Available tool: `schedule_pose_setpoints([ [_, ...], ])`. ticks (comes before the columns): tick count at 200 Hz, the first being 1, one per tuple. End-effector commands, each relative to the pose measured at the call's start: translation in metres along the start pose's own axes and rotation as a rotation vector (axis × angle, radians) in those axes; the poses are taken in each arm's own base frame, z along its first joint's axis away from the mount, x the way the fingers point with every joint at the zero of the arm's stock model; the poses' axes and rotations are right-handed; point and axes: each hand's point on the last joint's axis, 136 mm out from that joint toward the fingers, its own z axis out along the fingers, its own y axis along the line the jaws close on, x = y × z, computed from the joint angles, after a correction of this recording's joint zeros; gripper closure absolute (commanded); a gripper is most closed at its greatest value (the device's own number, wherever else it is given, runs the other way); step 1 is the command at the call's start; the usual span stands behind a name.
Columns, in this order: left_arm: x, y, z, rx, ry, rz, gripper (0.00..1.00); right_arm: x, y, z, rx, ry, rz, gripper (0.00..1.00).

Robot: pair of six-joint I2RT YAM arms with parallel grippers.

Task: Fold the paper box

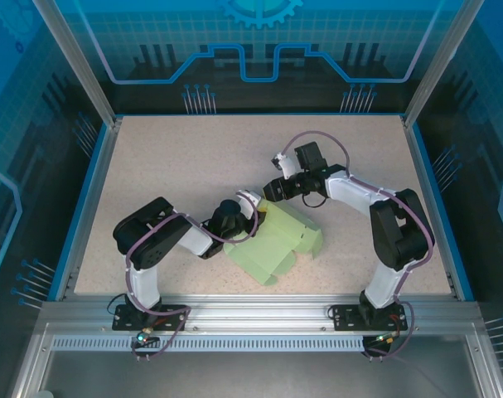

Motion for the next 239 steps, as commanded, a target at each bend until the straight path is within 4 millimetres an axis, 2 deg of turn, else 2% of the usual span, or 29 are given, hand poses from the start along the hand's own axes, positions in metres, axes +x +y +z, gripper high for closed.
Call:
schedule_pose_setpoints([
  [1, -0.004, -0.004, -0.001, 0.006, -0.033, 0.034, 0.86, 0.027, -0.012, 0.011, 0.029, 0.076, 0.039, 0.48],
  [39, -0.004, -0.005, 0.0, 0.01, -0.033, 0.036, 0.85, 0.033, -0.013, 0.016, 0.04, 0.097, 0.033, 0.48],
  [121, -0.006, -0.004, -0.001, 0.006, -0.036, 0.041, 0.83, 0.031, -0.014, 0.012, 0.062, 0.095, 0.018, 0.48],
  [153, -0.006, -0.004, -0.002, -0.001, -0.039, 0.041, 0.9, 0.021, -0.012, 0.006, 0.062, 0.069, 0.013, 0.48],
  [175, -0.01, -0.003, -0.004, -0.008, -0.048, 0.045, 0.94, 0.003, -0.011, -0.008, 0.056, 0.018, 0.02, 0.47],
  [204, -0.019, 0.003, -0.01, -0.047, -0.069, 0.044, 0.95, -0.026, -0.005, -0.04, 0.056, -0.077, 0.018, 0.46],
  [226, -0.029, 0.014, -0.015, -0.118, -0.08, 0.016, 0.97, -0.043, -0.002, -0.077, 0.109, -0.151, 0.006, 0.46],
  [239, -0.035, 0.021, -0.019, -0.166, -0.086, -0.003, 0.97, -0.044, -0.001, -0.097, 0.174, -0.173, -0.007, 0.46],
])
